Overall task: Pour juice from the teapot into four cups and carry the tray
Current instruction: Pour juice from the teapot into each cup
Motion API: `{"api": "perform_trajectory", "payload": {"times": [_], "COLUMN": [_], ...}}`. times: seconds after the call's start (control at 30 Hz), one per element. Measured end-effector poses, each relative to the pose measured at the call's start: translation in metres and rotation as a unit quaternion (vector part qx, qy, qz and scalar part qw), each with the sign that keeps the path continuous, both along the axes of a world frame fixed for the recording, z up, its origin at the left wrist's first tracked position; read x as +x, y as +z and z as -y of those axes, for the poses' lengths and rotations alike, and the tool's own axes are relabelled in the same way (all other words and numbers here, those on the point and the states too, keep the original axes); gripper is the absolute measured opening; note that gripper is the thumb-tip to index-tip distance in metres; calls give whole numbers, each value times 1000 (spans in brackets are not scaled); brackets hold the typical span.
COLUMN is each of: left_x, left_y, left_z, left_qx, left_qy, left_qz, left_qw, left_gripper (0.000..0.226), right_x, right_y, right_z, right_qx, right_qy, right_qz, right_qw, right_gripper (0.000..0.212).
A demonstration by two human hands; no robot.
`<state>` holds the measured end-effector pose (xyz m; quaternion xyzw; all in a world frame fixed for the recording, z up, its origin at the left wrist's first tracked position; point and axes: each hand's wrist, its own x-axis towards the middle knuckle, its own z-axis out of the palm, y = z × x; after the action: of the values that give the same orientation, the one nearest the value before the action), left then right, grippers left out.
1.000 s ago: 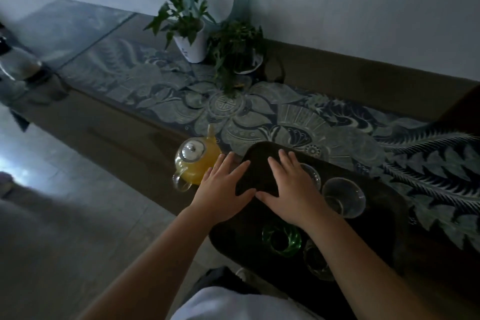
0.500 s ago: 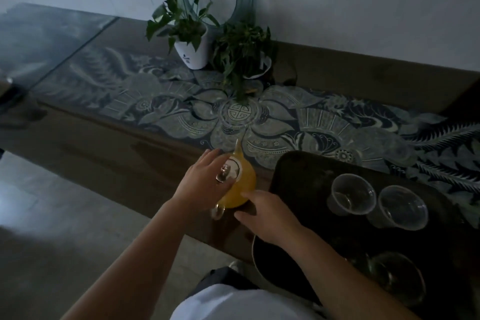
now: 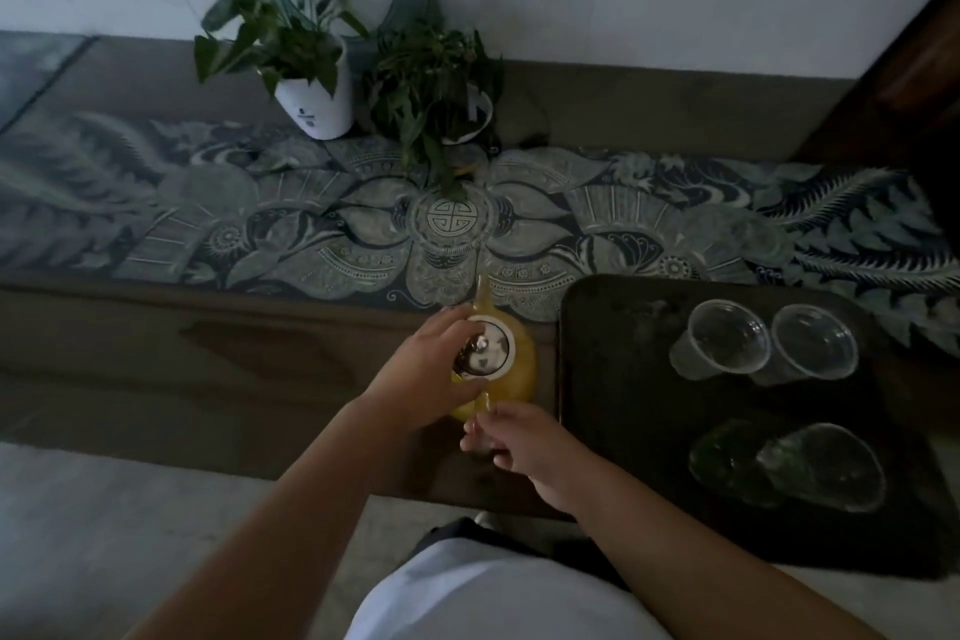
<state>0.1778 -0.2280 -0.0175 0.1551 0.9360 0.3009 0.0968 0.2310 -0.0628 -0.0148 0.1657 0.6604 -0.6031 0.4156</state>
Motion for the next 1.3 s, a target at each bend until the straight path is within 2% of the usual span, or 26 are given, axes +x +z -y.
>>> {"api": "perform_trajectory", "payload": {"times": [0.2,0.37,0.53,0.67,0.93,1.1,1.3], "left_x": [9,27,36,37,27,20,21], "left_y": [-8,-21,-23,-21,-19,-21,-20], "left_z": [-10,-19,-25,-29,-32,-31,-30], "left_qx": [-4,-8,-22,-21,-12,1,20], "left_qy": [27,53,69,72,73,70,82], "left_qz": [-19,-58,-62,-72,-71,-94,-114], "left_qw": [999,997,995,995,995,993,990], "left_gripper": [73,73,73,68,63,63,63], "right_x": [7,10,6,-1,-12,-7,-6], "right_y": [-7,-8,-5,-6,-4,-10,-12], "right_z": [-7,-17,-24,-26,-21,-19,-23], "right_qx": [30,96,153,170,155,182,179], "right_qy": [-43,-89,-94,-87,-89,-95,-93], "right_qz": [-30,-57,-107,-115,-50,-145,-159], "right_qw": [998,990,978,975,983,968,966], "right_gripper": [28,25,25,34,26,33,30]}}
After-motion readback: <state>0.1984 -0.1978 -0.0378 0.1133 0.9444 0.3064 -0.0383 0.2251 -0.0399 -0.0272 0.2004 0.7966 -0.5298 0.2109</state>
